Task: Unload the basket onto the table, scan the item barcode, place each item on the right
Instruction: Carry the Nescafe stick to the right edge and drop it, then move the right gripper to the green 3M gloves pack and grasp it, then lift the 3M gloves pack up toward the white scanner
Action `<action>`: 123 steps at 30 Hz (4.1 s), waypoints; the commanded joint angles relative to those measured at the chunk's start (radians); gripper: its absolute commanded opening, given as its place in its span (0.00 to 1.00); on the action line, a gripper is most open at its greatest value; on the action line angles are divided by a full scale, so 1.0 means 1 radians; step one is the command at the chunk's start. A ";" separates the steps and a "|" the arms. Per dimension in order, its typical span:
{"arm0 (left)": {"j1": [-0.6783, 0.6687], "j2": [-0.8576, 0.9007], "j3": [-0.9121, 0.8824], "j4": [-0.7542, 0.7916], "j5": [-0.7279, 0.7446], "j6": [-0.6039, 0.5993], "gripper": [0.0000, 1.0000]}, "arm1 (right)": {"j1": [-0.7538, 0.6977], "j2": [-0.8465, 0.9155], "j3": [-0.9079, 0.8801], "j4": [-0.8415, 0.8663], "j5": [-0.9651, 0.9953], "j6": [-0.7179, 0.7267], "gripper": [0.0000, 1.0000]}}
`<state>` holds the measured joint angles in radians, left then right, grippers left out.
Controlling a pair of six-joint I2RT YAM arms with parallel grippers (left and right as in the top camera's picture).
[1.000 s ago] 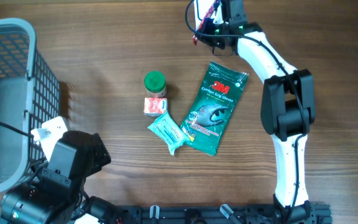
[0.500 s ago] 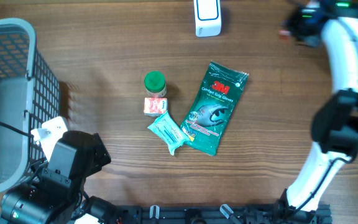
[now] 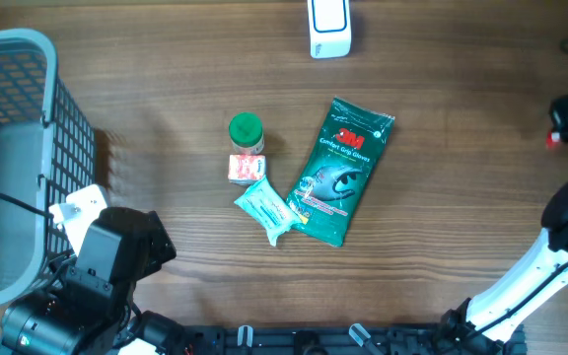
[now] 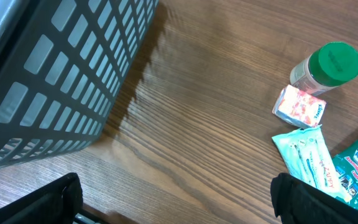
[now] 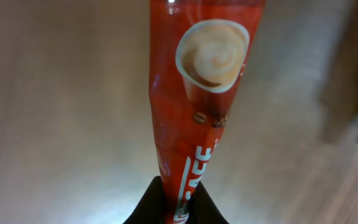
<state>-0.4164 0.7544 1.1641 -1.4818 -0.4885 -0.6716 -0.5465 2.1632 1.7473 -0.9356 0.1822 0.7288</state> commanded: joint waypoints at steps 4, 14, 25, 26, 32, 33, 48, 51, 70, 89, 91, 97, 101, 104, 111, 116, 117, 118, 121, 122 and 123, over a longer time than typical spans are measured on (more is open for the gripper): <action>0.006 -0.005 -0.001 0.000 -0.002 -0.014 1.00 | -0.032 0.001 -0.044 -0.051 0.107 0.161 0.41; 0.006 -0.005 -0.001 0.000 -0.002 -0.014 1.00 | -0.006 -0.268 0.051 -0.243 -0.005 0.134 0.98; 0.006 -0.005 -0.001 0.000 -0.002 -0.014 1.00 | 0.345 -0.402 0.026 -0.438 -0.273 0.080 0.99; 0.006 -0.005 -0.001 -0.001 -0.002 -0.014 1.00 | 0.400 -0.398 0.013 -0.436 -0.271 0.071 0.99; 0.006 -0.005 -0.001 0.000 -0.002 -0.014 1.00 | 0.732 -0.357 -0.092 -0.307 -0.227 0.057 0.99; 0.006 -0.005 -0.001 0.000 -0.002 -0.014 1.00 | 0.777 -0.351 -0.110 -0.278 -0.218 0.057 1.00; 0.006 -0.005 -0.001 0.000 -0.002 -0.014 1.00 | 1.118 -0.136 -0.270 0.097 -0.170 0.034 0.89; 0.006 -0.005 -0.001 0.000 -0.002 -0.014 1.00 | 1.137 -0.088 -0.270 0.095 -0.090 0.004 0.82; 0.006 -0.005 -0.001 0.000 -0.002 -0.014 1.00 | 1.138 -0.059 -0.270 -0.181 0.097 -0.259 0.04; 0.006 -0.005 -0.001 -0.001 -0.002 -0.014 1.00 | 1.074 -0.078 -0.355 -0.046 0.116 -0.232 0.96; 0.006 -0.005 -0.001 0.000 -0.002 -0.014 1.00 | 1.049 -0.077 -0.412 -0.016 0.105 -0.232 0.96; 0.006 -0.005 -0.001 0.000 -0.002 -0.014 1.00 | 0.991 -0.077 -0.521 0.050 0.026 -0.328 0.83; 0.006 -0.005 -0.001 0.000 -0.002 -0.014 1.00 | 0.985 -0.076 -0.607 0.123 -0.110 -0.437 0.79; 0.006 -0.005 -0.001 0.000 -0.002 -0.014 1.00 | 0.985 -0.076 -0.703 0.187 -0.156 -0.438 0.49; 0.006 -0.003 -0.001 0.000 -0.002 -0.014 1.00 | 0.984 -0.076 -0.716 0.212 -0.391 -0.445 0.04; 0.006 -0.003 -0.001 0.000 -0.002 -0.014 1.00 | 0.984 -0.105 -0.571 0.120 -0.733 -0.570 0.05; 0.006 -0.003 -0.001 0.000 -0.002 -0.014 1.00 | 0.985 -0.119 -0.534 0.083 -0.780 -0.597 0.05; 0.006 -0.003 -0.001 0.000 -0.002 -0.014 1.00 | 0.984 -0.139 -0.499 0.045 -0.828 -0.631 0.05; 0.006 -0.003 -0.001 0.000 -0.002 -0.014 1.00 | 0.983 -0.217 -0.417 -0.060 -1.003 -0.780 0.05; 0.006 -0.003 -0.001 0.000 -0.002 -0.014 1.00 | 0.982 -0.240 -0.406 -0.079 -1.045 -0.814 0.05; 0.006 -0.003 -0.001 0.000 -0.002 -0.014 1.00 | 0.979 -0.272 -0.402 -0.097 -1.100 -0.859 0.05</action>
<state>-0.4164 0.7544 1.1641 -1.4822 -0.4885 -0.6720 0.4328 1.9793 1.2793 -0.9932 -0.5724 0.0803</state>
